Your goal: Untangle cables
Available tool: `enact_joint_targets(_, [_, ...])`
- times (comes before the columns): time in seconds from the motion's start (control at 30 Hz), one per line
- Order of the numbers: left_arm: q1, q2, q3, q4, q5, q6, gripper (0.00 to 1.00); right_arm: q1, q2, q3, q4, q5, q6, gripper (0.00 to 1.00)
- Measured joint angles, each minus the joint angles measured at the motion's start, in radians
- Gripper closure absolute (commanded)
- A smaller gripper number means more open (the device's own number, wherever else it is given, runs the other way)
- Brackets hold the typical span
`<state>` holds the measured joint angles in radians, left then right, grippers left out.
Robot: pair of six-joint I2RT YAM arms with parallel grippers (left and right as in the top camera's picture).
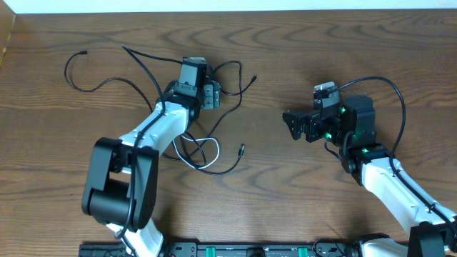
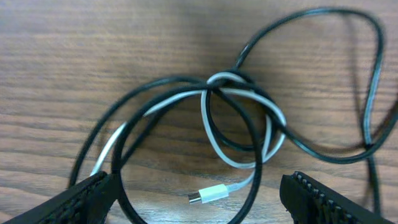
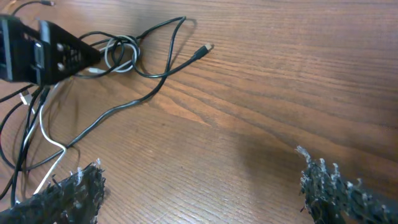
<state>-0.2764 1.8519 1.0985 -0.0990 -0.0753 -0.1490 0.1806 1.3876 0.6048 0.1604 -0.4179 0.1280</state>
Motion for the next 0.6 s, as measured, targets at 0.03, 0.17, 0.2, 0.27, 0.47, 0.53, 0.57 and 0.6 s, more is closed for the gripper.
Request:
enact_joint_targets(0.03, [0.000, 0.010, 0.000, 0.002, 0.000, 0.000, 0.13, 0.000, 0.000, 0.000, 0.000, 0.000, 0.000, 0.01])
enact_joint_targets(0.17, [0.000, 0.026, 0.000, 0.015, 0.000, 0.000, 0.15, 0.000, 0.000, 0.000, 0.000, 0.000, 0.000, 0.01])
enact_joint_targets(0.2, [0.000, 0.026, 0.000, 0.020, 0.001, 0.000, 0.15, 0.000, 0.000, 0.000, 0.000, 0.000, 0.000, 0.01])
enact_joint_targets(0.27, [0.000, 0.026, 0.000, 0.031, 0.003, 0.000, 0.16, 0.000, 0.000, 0.000, 0.000, 0.000, 0.000, 0.01])
enact_joint_targets(0.47, [0.000, 0.035, 0.000, 0.062, 0.003, 0.000, 0.20, 0.000, 0.000, 0.000, 0.000, 0.000, 0.000, 0.01])
enact_joint_targets(0.53, [0.000, 0.056, 0.000, 0.078, 0.003, 0.001, 0.21, 0.000, 0.000, 0.000, 0.000, 0.000, -0.001, 0.01])
enact_joint_targets(0.57, [0.000, 0.069, 0.000, 0.086, 0.004, 0.001, 0.22, 0.000, 0.000, 0.000, 0.000, 0.000, -0.001, 0.01])
enact_joint_targets(0.6, [0.000, 0.082, 0.000, 0.093, 0.004, 0.001, 0.23, 0.000, 0.000, 0.000, 0.000, 0.000, -0.002, 0.01])
